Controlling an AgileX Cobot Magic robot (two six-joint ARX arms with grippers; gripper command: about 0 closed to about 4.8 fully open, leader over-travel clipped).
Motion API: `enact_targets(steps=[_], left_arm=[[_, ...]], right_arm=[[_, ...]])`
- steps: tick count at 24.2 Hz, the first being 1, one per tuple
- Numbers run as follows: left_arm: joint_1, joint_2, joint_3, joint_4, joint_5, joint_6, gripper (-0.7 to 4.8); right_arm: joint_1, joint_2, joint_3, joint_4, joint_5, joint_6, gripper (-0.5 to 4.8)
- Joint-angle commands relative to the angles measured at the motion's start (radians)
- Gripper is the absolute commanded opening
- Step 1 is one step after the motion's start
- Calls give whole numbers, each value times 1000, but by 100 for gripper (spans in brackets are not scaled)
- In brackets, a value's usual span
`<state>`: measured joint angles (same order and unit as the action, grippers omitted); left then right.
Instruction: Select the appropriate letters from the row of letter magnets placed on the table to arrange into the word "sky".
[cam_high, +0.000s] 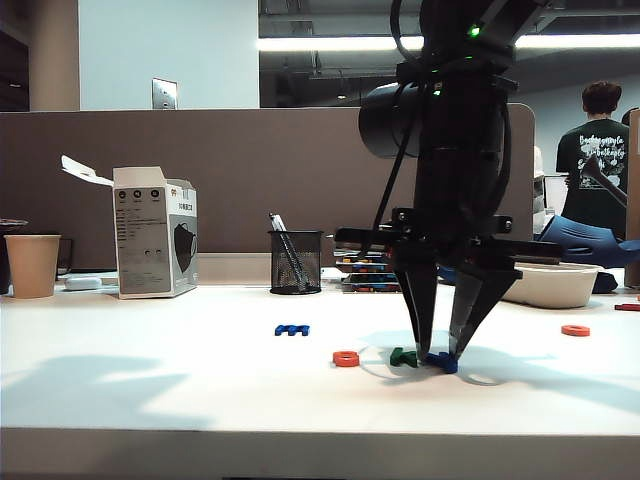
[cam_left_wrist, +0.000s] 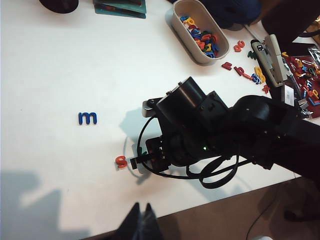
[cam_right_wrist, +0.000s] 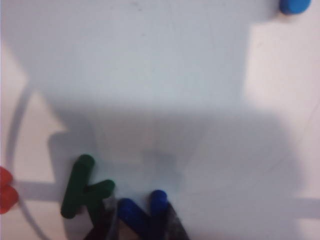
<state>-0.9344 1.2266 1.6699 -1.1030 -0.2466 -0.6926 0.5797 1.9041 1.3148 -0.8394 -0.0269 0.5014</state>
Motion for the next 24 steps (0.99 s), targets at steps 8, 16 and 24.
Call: enact_targets(steps=[8,16,24], left_arm=[[0,-3,3,5,-3,4,-5],[0,-3,3,5,-3,4,-5],[0,-3,3,5,-3,4,-5]], right_arm=[[-47,29,-21,1,10,-11,94],[-68,29,-25,-40,39,-55,94],[-69,29,-42,-50,51,-55,94]])
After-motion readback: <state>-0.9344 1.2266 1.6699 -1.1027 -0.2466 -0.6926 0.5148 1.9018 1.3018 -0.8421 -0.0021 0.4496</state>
